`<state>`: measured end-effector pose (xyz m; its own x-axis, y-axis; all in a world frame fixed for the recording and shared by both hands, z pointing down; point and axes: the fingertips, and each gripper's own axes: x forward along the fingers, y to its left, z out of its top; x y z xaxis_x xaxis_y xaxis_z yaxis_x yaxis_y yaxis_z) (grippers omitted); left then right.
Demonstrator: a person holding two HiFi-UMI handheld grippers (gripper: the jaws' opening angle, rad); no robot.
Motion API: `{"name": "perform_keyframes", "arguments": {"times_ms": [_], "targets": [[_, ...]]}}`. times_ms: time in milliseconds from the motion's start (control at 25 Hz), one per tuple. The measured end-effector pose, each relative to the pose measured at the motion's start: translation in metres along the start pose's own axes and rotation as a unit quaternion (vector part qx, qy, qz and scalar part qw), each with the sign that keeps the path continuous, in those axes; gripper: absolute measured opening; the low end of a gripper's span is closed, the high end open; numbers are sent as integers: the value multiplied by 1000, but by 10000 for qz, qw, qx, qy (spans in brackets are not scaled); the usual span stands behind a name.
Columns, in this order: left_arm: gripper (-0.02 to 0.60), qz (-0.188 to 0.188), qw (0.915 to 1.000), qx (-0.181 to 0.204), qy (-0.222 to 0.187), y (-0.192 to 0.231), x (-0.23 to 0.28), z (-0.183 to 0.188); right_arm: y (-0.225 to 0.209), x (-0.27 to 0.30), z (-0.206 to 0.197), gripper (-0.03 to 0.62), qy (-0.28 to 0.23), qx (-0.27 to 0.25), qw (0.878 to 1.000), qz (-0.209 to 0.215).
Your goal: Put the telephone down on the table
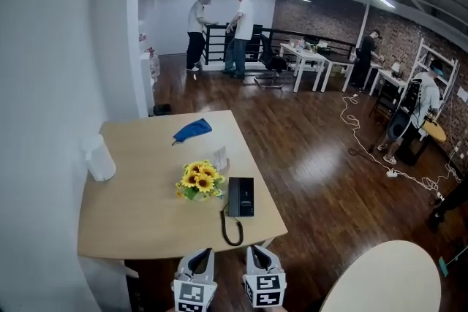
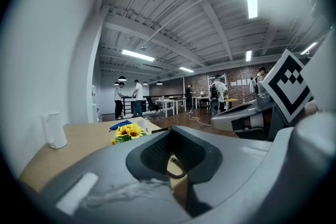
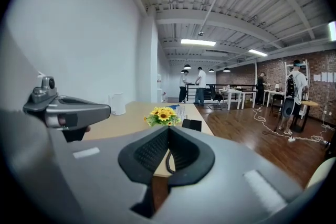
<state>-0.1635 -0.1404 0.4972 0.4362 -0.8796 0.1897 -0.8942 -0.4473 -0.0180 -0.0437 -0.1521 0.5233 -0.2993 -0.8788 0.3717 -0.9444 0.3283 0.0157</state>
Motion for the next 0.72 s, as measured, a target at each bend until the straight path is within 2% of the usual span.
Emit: {"name": "perform_keyframes", "arguments": {"times_ms": [280, 720], "targets": [[14, 246, 9995, 9, 189, -38, -35, -8, -1, -39, -24, -6, 15, 76, 9998, 187], [14, 341, 9994, -48, 88, -41, -85, -6, 31, -76, -32, -6, 71, -44, 9998, 195]]}}
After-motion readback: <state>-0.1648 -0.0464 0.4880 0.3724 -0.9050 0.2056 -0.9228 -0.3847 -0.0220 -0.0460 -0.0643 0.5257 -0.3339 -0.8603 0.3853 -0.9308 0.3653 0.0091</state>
